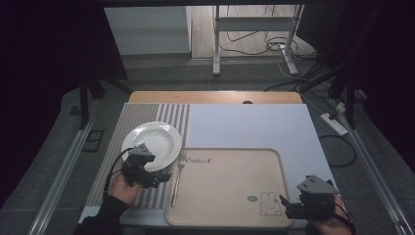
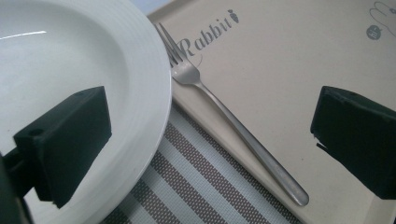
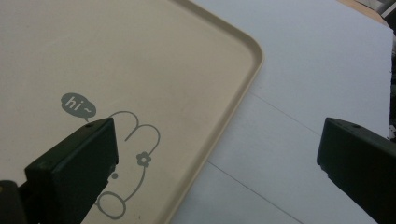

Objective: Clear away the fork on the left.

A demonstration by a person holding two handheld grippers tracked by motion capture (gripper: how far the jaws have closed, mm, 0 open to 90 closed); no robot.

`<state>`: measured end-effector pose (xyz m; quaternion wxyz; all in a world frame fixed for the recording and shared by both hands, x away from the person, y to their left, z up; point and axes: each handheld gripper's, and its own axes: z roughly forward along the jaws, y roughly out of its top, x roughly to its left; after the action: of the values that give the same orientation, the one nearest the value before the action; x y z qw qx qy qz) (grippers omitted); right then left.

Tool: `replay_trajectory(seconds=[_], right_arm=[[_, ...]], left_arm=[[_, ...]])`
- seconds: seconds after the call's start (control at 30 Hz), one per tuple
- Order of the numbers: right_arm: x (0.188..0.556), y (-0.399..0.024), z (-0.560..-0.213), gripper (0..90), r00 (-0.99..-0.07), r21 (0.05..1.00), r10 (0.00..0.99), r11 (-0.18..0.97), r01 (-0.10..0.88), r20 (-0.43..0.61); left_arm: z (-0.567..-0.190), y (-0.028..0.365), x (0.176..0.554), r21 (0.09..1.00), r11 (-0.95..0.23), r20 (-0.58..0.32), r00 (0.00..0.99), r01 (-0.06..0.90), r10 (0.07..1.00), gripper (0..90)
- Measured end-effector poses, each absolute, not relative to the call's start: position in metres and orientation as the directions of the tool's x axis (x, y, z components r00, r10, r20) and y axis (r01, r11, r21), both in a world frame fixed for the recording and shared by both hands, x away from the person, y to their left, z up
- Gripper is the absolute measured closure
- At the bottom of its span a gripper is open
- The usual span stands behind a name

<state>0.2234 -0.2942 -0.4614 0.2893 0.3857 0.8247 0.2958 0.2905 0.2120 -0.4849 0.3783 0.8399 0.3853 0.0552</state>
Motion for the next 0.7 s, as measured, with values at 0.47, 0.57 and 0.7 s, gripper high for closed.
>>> replay_trajectory(seconds=[0.47,0.57,0.7], right_arm=[[0.227,-0.298,-0.461,0.0,-0.513,0.714,0.833,0.488,0.502,-0.208],[0.228,-0.298,-0.461,0.0,-0.510,0.713,0.835,0.484,0.507,-0.204],[0.228,-0.299,-0.461,0.0,-0.506,0.717,0.839,0.477,0.509,-0.199]], left_arm=[[-0.486,0.225,0.277,0.709,-0.380,-0.193,0.681,0.594,0.706,0.0],[-0.486,0.228,0.275,0.707,-0.376,-0.198,0.679,0.599,0.707,0.0],[-0.489,0.230,0.272,0.701,-0.373,-0.211,0.675,0.608,0.707,0.0]])
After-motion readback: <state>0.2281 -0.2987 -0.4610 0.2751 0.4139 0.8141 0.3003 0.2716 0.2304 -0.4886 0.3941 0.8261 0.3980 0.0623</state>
